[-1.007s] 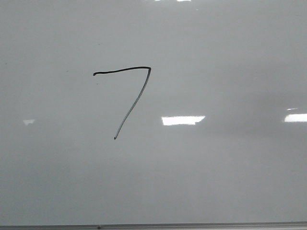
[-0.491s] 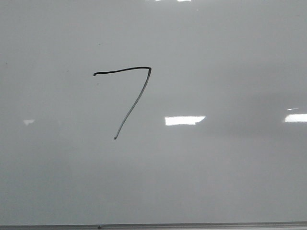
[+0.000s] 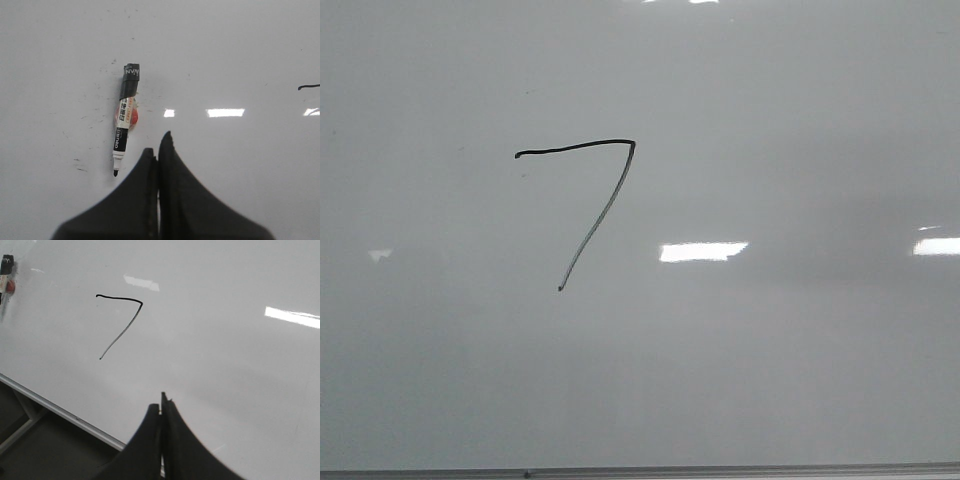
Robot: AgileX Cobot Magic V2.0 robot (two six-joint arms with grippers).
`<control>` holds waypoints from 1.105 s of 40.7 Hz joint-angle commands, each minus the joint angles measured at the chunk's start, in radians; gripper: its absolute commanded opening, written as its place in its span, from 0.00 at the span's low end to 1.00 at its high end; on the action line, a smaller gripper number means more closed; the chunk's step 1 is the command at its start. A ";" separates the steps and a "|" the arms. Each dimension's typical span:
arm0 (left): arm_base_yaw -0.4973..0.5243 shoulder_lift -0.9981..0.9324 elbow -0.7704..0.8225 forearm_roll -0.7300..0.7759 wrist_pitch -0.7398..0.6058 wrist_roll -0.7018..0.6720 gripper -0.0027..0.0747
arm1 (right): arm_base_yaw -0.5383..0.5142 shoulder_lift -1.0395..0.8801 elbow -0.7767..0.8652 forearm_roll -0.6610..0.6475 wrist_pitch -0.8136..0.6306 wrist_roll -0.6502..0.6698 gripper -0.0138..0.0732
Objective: Write number 7 on whiteboard
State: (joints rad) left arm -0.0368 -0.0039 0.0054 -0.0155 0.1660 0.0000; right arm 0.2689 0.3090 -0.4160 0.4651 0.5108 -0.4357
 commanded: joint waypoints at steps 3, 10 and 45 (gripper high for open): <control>-0.001 -0.016 0.005 -0.007 -0.087 0.000 0.01 | -0.009 -0.001 -0.015 -0.049 -0.116 -0.006 0.09; -0.001 -0.016 0.005 -0.007 -0.087 0.000 0.01 | -0.077 -0.042 0.087 -0.172 -0.308 0.135 0.09; -0.001 -0.015 0.005 -0.007 -0.087 0.000 0.01 | -0.312 -0.338 0.438 -0.343 -0.383 0.422 0.09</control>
State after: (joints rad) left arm -0.0368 -0.0039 0.0054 -0.0155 0.1596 0.0000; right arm -0.0347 -0.0116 0.0263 0.1324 0.2108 -0.0183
